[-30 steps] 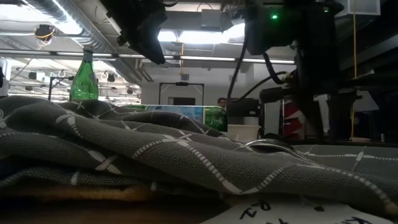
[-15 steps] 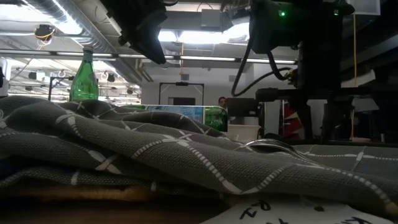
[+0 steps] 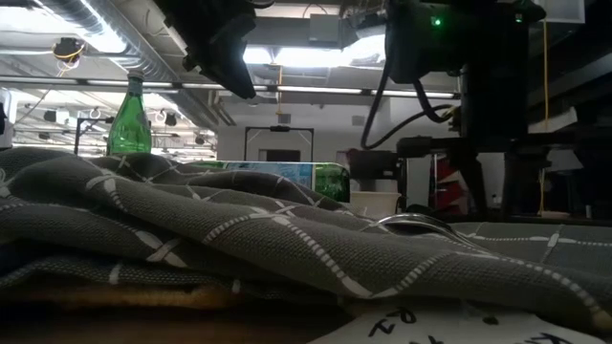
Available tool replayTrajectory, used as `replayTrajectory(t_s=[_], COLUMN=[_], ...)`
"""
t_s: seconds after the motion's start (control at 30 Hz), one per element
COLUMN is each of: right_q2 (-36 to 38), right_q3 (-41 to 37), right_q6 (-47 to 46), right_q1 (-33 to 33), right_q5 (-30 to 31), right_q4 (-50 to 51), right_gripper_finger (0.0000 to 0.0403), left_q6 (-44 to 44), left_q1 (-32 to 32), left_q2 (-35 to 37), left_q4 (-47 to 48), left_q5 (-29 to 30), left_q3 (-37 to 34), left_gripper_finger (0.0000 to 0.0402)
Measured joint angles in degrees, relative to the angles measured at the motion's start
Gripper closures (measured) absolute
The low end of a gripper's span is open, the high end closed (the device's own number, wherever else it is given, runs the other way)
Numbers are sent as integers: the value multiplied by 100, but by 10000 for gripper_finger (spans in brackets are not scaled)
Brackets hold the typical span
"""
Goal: Sort silverware
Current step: Put the silver spoon into the silverware tray
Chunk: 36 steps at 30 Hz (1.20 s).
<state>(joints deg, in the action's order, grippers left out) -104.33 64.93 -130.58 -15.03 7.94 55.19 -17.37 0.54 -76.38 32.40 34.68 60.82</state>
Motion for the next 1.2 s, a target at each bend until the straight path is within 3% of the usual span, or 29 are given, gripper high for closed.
replayTrajectory(t_s=[0.83, 1.2], right_q2=[-128, -98], right_q3=[-23, -379], right_q6=[23, 196], right_q1=[-2, 0], right_q5=[-139, -181], right_q4=[0, -359], right_gripper_finger=[331, 331], left_q6=[-15, -15], left_q1=[-1, 0], left_q2=[-2, -2], left_q4=[4, 2], left_q5=[-2, -2], left_q3=[-2, -2], left_gripper_finger=[315, 315])
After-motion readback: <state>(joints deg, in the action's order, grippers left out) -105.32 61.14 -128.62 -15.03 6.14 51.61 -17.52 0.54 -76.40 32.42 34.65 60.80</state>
